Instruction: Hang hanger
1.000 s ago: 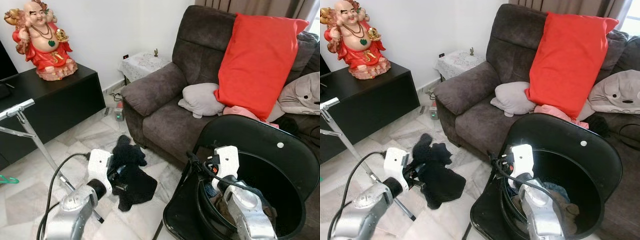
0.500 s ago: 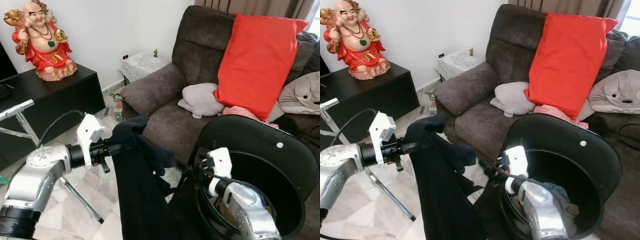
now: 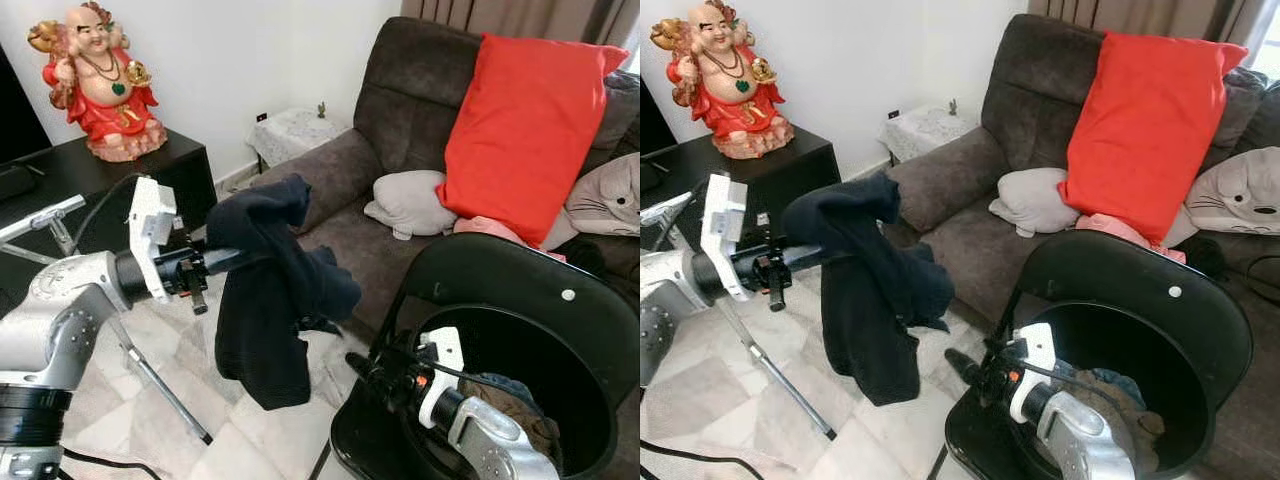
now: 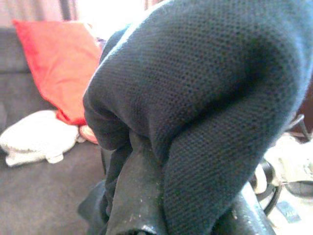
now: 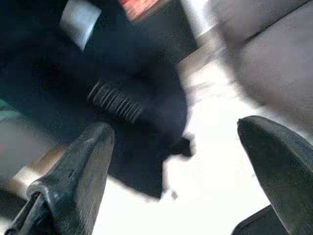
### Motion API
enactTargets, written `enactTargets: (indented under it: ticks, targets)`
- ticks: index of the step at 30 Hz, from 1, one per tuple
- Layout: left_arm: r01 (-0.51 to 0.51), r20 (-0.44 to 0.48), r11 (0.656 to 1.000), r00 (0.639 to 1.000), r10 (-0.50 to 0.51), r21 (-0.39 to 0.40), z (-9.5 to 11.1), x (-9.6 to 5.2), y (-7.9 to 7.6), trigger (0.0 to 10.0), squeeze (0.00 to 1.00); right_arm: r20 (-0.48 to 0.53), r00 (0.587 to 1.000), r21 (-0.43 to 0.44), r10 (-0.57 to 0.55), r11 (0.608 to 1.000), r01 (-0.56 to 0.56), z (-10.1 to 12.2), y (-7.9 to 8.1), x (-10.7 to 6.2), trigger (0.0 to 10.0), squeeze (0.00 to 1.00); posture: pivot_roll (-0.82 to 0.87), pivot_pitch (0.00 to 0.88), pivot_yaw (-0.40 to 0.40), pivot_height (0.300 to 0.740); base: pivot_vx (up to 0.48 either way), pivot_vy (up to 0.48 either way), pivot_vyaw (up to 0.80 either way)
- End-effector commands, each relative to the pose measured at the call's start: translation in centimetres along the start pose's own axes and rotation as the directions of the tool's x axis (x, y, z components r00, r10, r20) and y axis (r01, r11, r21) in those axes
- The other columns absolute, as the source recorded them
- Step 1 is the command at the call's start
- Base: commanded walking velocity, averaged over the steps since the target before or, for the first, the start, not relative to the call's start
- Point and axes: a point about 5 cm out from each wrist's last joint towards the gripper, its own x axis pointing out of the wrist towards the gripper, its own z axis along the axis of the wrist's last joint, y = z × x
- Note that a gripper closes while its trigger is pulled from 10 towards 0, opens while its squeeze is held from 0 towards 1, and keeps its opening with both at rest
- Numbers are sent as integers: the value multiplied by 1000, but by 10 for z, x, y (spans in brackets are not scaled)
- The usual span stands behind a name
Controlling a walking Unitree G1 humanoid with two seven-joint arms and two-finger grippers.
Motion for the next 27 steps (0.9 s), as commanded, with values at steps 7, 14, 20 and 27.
enactTargets:
  ticks: [7, 14, 20, 27]
  targets:
    - [57, -1, 996, 998, -57, -74, -12, 0, -21, 10000, 0, 198, 979, 37, 56, 997, -64, 35, 8, 5, 10000, 0, 0, 47, 46, 740, 0, 0, 0]
    - [131, -73, 987, 988, -138, -90, -16, -8, -29, 10000, 0, -23, 971, -291, 237, 928, -233, 30, 7, -7, 10000, 0, 2, 52, 54, 740, 0, 0, 0]
    - [201, -124, 974, 969, -213, -107, -19, -10, -38, 10000, 0, -339, 908, -520, 247, 755, -400, 19, -15, -35, 10000, 0, -6, 51, 57, 740, 0, 0, 0]
    - [332, -272, 938, 898, -346, -100, -29, -14, -49, 10000, 0, -423, 895, -608, 138, 690, -394, 38, -47, -53, 10000, 0, -7, 56, 58, 740, 0, 0, 0]
